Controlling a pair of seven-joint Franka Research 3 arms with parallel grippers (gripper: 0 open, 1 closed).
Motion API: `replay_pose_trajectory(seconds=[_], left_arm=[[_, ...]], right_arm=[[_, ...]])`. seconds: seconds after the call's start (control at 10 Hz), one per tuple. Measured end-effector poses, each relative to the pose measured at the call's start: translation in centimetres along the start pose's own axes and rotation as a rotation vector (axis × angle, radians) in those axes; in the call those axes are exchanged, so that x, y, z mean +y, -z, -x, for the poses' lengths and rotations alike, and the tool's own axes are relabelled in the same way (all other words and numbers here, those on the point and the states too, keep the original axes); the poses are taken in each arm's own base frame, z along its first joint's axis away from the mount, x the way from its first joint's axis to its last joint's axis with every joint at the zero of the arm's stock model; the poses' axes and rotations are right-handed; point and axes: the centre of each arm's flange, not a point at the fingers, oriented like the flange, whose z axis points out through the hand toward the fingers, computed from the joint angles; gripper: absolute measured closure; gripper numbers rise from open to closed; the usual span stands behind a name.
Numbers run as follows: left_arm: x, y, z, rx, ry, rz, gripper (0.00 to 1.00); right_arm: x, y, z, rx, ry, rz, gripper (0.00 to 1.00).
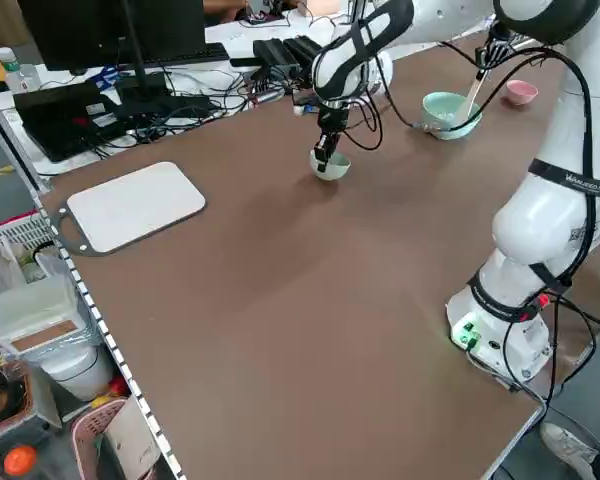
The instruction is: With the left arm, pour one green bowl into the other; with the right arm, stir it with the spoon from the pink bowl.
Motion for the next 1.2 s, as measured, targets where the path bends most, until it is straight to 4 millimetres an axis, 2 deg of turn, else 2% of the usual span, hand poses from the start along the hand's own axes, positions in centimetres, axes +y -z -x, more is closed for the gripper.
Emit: replay_pose_trajectory(seconds=[0.1, 0.3, 0.5, 0.8, 0.9, 1.0, 1.2], left_arm=[[-0.2, -0.5, -0.1, 0.002, 0.0, 0.003, 0.93], [-0.3, -1.4, -0.1, -0.002, 0.001, 0.001, 0.83], [-0.3, -1.6, -0.1, -0.002, 0.001, 0.001, 0.71], [-0.4, 0.0, -0.5, 0.001, 0.008, 0.0, 0.27], [-0.6, 1.6, -0.9, 0.011, 0.013, 0.007, 0.14], [-0.9, 4.2, -1.3, 0.04, 0.021, 0.026, 0.0], [-1.8, 10.9, -2.0, 0.104, 0.028, 0.069, 0.0]], right_arm=[[-0.6, -0.1, 0.4, 0.006, -0.022, -0.012, 0.95], [-1.7, 0.1, 0.2, 0.017, -0.058, -0.03, 0.95], [-2.6, 0.0, -0.5, 0.027, -0.076, -0.041, 0.95], [-2.1, -0.4, -2.2, 0.038, -0.104, -0.037, 0.95], [-1.7, -0.3, -3.0, 0.048, -0.111, -0.033, 0.95], [-1.4, -0.3, -3.7, 0.061, -0.112, -0.025, 0.95], [-0.8, -0.2, -4.7, 0.085, -0.109, -0.01, 0.95]])
